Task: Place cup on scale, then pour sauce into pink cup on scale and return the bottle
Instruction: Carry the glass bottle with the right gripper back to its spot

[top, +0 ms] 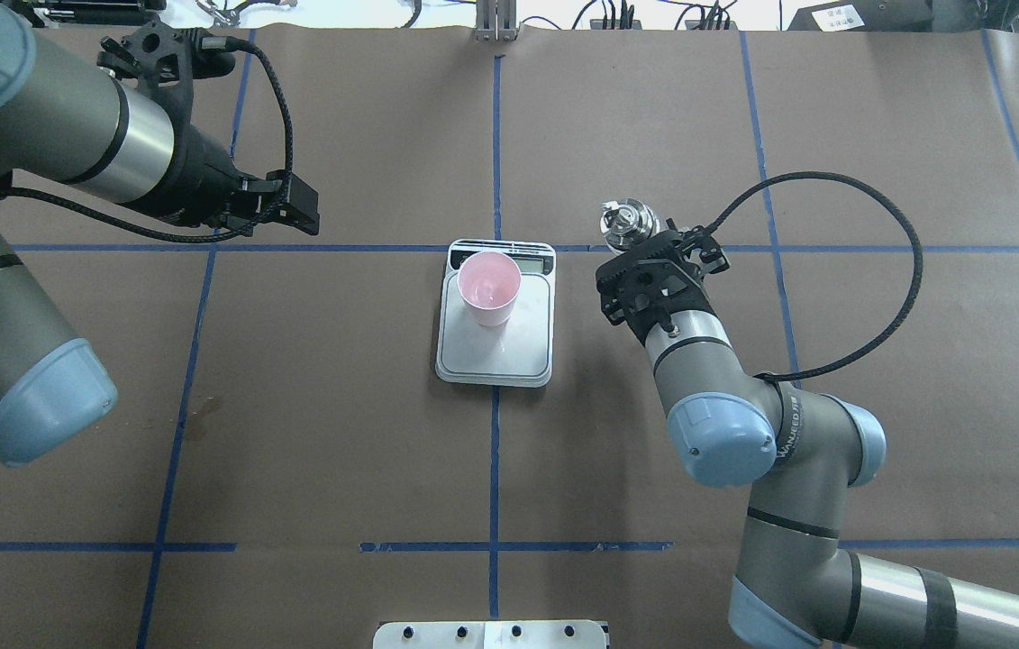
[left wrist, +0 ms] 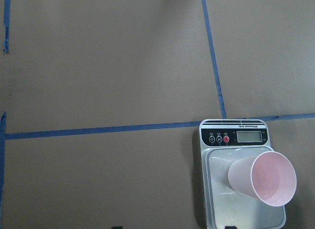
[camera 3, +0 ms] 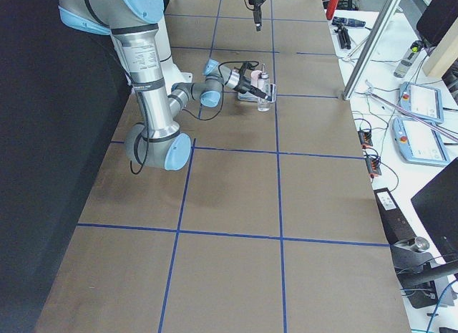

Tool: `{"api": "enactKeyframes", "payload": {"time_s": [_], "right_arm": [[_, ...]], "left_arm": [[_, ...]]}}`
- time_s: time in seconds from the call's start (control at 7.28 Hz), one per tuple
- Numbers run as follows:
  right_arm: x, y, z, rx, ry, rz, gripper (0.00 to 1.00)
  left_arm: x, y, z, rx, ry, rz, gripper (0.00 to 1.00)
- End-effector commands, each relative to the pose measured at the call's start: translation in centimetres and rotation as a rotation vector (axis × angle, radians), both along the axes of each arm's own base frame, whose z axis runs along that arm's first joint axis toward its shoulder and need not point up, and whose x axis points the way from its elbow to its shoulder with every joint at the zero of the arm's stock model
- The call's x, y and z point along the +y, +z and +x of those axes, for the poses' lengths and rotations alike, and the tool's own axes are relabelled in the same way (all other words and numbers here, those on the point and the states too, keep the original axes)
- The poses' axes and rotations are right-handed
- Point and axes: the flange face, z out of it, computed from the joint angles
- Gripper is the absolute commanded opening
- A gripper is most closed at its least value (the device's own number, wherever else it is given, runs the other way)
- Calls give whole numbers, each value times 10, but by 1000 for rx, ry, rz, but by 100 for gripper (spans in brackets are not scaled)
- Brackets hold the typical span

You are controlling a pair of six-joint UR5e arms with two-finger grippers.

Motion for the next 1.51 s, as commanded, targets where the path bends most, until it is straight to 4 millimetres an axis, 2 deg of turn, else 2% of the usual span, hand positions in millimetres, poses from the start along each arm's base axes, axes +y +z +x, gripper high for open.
{"api": "enactKeyframes", "payload": {"time_s": [0.0,0.14,0.27,0.55,0.69,0.96,1.37], "right_arm": [[4,34,25,-148,57,-71,0],[3,41,37,-258,80,-73,0],[5,61,51,-386,89,-127,0],[0,89,72,-406,88,-191,0],[6,108,85,-401,92,-221,0],[10,118,92,-408,96,-235,0],[9,129,90,-442,134,-257,0]], "left_arm": [[-1,1,0,-2,-1,-2,76],[0,-1,0,5,-9,-13,76],[1,-2,-1,6,-11,-15,76],[1,-3,0,8,-9,-14,76],[1,-3,0,9,-9,-13,76],[1,-7,0,14,-11,-8,76],[1,-9,0,18,-19,-20,76]]}}
